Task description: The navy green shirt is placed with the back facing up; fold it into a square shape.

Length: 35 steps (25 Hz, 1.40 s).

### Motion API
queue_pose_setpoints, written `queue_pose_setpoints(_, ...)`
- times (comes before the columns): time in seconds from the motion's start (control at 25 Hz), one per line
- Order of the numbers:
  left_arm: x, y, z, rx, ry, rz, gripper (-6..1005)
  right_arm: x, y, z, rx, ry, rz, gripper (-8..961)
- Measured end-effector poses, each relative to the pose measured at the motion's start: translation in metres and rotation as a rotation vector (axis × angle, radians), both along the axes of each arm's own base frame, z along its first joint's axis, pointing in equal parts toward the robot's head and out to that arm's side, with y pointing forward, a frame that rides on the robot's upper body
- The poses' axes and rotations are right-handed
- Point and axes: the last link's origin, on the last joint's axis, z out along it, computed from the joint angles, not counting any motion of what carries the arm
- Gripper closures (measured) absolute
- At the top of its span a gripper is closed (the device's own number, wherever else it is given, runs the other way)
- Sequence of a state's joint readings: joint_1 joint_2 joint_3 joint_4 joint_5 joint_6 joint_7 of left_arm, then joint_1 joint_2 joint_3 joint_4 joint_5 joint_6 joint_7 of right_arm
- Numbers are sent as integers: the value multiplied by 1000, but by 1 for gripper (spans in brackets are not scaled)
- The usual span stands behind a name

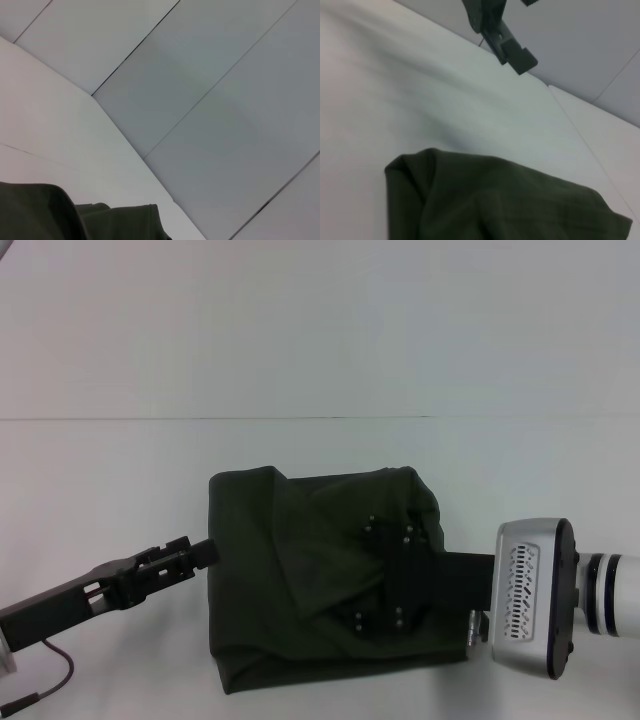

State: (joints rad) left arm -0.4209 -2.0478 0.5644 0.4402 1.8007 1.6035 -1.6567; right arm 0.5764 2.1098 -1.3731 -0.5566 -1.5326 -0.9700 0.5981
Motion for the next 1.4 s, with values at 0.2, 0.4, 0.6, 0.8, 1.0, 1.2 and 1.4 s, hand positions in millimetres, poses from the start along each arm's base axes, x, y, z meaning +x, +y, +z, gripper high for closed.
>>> queue_pose_setpoints(0.2,1,-1,-2,-2,-5,-1,62,-4,-2,-4,-8,12,2,77)
queue_pose_setpoints(0.4,2,-1,-3,-2,-6,-3,62,-4,-2,-5,-8,16,1,94)
queue_pose_setpoints(0.6,2,-1,-3,-3,-7,-3,63,-5,-2,-4,-2,35,-12,111)
queue_pose_setpoints(0.8,2,-1,-3,-4,-8,-4,62,-4,-1,-3,6,31,-20,129)
queue_pose_setpoints(1.0,2,-2,-3,-6,-11,-5,62,-3,1,-4,12,22,-26,322)
queue_pose_setpoints(1.2,3,-2,-4,-7,-13,-6,63,-1,0,-5,4,16,-35,514)
queue_pose_setpoints(1.4,4,-1,-4,-7,-13,-8,63,-1,-1,-5,-3,21,-38,730)
